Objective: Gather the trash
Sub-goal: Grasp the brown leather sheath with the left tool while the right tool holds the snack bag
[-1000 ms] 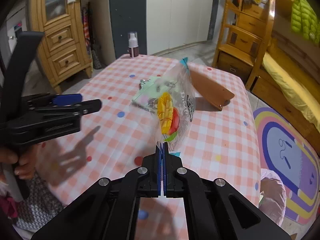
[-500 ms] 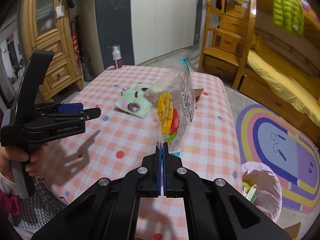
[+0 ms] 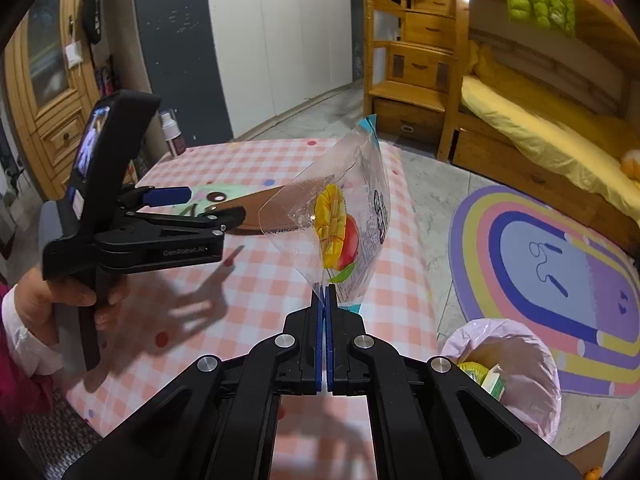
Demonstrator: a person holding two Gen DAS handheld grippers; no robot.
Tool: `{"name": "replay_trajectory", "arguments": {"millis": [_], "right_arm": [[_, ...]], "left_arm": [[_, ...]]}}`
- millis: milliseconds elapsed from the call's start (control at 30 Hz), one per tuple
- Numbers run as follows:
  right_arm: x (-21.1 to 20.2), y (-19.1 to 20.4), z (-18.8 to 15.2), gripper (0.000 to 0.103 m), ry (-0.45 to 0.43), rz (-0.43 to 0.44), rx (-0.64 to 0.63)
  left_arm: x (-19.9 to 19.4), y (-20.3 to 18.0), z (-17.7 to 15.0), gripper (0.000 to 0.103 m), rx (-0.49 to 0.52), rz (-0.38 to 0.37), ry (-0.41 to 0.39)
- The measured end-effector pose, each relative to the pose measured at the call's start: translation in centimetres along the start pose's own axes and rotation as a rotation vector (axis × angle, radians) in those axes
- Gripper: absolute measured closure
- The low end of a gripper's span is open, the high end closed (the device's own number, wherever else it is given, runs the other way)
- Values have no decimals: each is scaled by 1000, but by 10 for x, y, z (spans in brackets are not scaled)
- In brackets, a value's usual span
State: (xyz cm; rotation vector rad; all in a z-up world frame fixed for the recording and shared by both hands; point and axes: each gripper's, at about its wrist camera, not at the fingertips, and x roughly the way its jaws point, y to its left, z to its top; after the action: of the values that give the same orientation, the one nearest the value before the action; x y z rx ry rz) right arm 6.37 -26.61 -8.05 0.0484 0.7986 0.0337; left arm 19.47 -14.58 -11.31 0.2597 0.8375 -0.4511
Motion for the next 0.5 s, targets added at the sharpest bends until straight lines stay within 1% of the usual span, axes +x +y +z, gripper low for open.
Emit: {"name": "replay_trajectory", "arguments": {"millis": [100, 200, 300, 333, 367, 400, 500], "right_arm": [[5, -9, 2, 102, 2, -2, 19], [7, -12, 2, 102, 5, -2, 30], [4, -14, 0, 102, 3, -1, 40], [3, -15, -1, 102, 2, -1, 43], [1, -16, -2, 102, 2, 1, 47], [-1, -16, -3, 102, 1, 4, 51], [-8, -18, -8, 102, -4, 17, 66]], "left_arm": [[16, -6, 8, 21, 34, -13, 21], [29, -16, 16, 21, 82, -43, 45], [38, -19, 20, 26, 102, -72, 78], [39, -19, 20, 32, 96, -87, 86], [39, -18, 21, 36, 84, -109, 99], [38, -18, 20, 37, 75, -111, 110], [29, -21, 11, 53, 77, -130, 123]]}}
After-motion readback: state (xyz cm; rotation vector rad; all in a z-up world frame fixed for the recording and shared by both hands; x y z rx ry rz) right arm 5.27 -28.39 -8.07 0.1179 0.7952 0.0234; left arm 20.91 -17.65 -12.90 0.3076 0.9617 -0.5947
